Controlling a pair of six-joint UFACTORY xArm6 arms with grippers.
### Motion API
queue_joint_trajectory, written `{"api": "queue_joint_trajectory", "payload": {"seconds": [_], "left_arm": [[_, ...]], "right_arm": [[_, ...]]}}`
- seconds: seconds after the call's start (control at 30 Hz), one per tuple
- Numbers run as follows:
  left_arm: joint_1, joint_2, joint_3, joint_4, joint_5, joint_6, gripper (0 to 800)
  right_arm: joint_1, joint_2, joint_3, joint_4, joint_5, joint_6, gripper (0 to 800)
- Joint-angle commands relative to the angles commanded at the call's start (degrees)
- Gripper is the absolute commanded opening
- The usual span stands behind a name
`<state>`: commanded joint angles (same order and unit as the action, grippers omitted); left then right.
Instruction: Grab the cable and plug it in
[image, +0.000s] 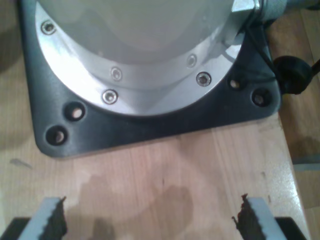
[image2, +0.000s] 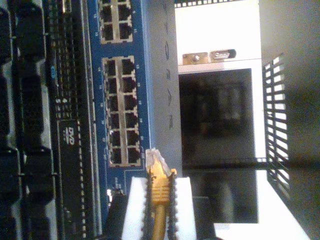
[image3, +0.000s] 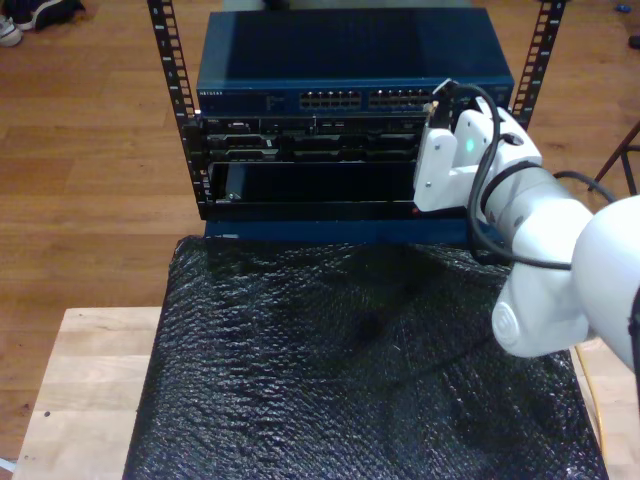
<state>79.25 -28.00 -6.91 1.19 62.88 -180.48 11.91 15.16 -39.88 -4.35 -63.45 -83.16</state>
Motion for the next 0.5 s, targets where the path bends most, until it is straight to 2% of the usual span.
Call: {"api": "queue_joint_trajectory", "payload": {"seconds": [0.1,0.5], "left_arm": [[0.0,0.0,0.0,0.0,0.0,0.0,800],[0.0,0.0,0.0,0.0,0.0,0.0,800]], "right_arm": [[0.0,1.5,-0.1,0.1,-3.9,-0.3,0],[0.5,7.0,-5.4,6.0,-4.3,-3.5,0]]}}
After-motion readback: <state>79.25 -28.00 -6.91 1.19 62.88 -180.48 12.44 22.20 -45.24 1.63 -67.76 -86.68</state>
